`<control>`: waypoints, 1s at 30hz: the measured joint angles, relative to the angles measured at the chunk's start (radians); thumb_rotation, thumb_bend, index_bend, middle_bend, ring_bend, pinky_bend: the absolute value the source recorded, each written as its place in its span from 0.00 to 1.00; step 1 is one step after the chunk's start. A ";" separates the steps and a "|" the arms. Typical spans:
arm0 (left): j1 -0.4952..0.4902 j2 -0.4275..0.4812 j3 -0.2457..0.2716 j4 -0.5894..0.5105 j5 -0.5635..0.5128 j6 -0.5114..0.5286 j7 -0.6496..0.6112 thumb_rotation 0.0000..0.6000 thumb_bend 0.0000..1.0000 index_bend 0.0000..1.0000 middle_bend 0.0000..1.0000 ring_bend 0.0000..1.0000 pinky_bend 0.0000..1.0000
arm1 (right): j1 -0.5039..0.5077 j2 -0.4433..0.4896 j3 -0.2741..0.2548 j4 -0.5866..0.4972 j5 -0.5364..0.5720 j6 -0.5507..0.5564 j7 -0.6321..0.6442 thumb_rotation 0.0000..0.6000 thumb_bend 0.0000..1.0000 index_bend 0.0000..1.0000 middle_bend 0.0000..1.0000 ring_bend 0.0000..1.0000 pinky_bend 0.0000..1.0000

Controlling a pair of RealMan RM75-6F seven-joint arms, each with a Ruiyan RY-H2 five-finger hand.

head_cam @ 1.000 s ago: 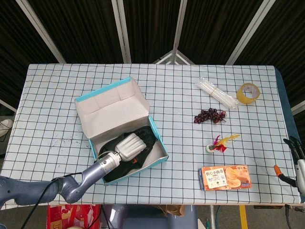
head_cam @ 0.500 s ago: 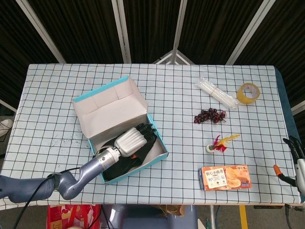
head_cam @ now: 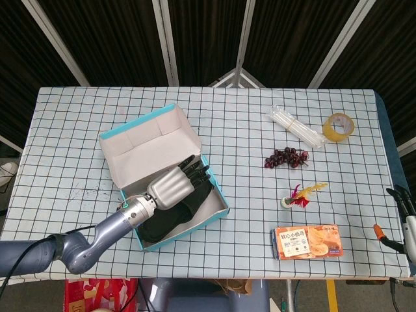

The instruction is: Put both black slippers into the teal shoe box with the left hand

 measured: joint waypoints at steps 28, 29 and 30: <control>0.653 0.439 0.241 -0.379 0.330 0.689 -0.442 1.00 0.23 0.17 0.08 0.03 0.11 | -0.018 0.057 -0.052 -0.024 -0.152 0.074 0.022 1.00 0.31 0.15 0.11 0.18 0.15; 0.694 0.430 0.248 -0.343 0.344 0.730 -0.490 1.00 0.23 0.15 0.07 0.02 0.11 | -0.018 0.061 -0.055 -0.026 -0.155 0.071 0.020 1.00 0.31 0.15 0.11 0.18 0.15; 0.740 0.415 0.253 -0.293 0.354 0.779 -0.542 1.00 0.23 0.14 0.07 0.02 0.10 | -0.017 0.064 -0.057 -0.028 -0.156 0.068 0.018 1.00 0.31 0.15 0.11 0.18 0.15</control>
